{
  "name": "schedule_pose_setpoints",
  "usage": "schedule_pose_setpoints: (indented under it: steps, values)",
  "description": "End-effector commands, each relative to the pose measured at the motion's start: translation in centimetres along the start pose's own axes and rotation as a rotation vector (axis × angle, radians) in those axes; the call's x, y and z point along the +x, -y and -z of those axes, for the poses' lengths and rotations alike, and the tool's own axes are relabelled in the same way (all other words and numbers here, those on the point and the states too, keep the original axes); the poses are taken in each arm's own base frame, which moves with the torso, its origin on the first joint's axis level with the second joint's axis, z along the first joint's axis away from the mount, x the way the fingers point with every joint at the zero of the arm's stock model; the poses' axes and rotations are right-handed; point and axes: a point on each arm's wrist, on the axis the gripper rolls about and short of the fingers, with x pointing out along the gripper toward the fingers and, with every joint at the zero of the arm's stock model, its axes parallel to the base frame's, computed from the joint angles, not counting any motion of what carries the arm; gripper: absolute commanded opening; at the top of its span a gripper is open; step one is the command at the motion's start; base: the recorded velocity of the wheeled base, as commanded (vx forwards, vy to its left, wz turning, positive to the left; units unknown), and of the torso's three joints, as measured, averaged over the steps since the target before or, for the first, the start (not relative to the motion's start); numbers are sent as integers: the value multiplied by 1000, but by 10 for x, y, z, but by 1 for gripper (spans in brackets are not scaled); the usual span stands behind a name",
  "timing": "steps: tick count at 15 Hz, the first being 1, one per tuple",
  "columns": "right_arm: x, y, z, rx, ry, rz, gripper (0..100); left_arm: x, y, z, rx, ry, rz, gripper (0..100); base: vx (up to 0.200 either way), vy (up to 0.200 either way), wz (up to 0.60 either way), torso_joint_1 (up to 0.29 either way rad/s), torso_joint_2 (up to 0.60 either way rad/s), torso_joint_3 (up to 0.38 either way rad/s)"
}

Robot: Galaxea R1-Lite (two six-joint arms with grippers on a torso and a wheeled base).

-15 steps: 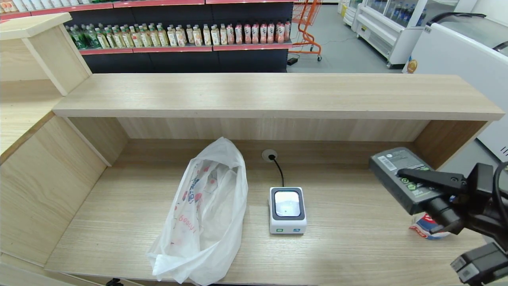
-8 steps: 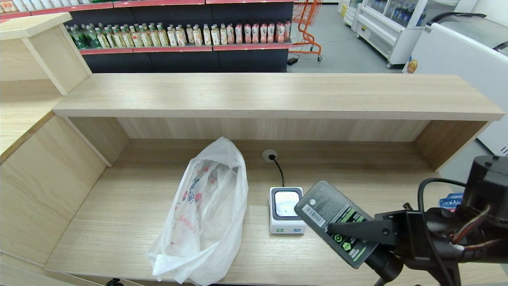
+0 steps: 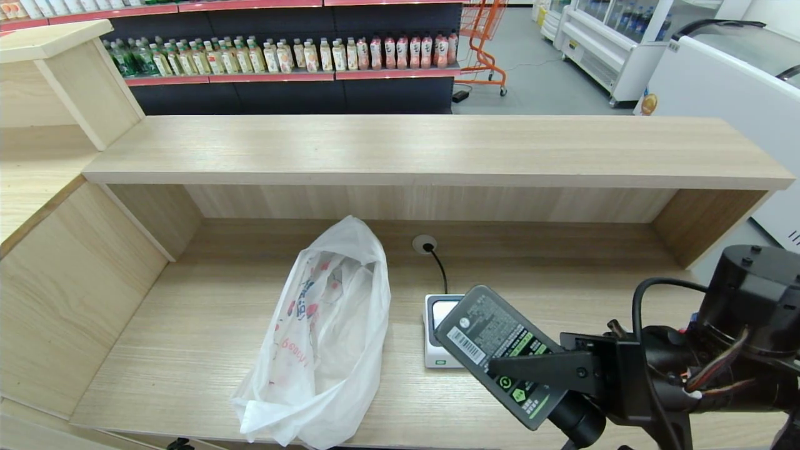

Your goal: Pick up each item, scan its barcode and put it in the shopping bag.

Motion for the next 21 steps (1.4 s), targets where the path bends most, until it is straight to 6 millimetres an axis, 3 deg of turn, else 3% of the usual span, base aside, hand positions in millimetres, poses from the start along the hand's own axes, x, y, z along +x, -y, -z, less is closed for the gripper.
schedule_pose_setpoints:
  steps: [1,13,18,20,21]
  values:
    - [1,-1,0,3,3,1,0,0,0,0,0,0,0,100,0,0,0,0,0,0]
    - [2,3,-2,0,10,13,0,0,0,0,0,0,0,100,0,0,0,0,0,0]
    - [-1,16,6,71,3,107,0,0,0,0,0,0,-1,100,0,0,0,0,0,0]
    - [-14,27,22,346,-83,96,0,0,0,0,0,0,0,100,0,0,0,0,0,0]
    - [-32,28,30,563,-274,30,0,0,0,0,0,0,-1,100,0,0,0,0,0,0]
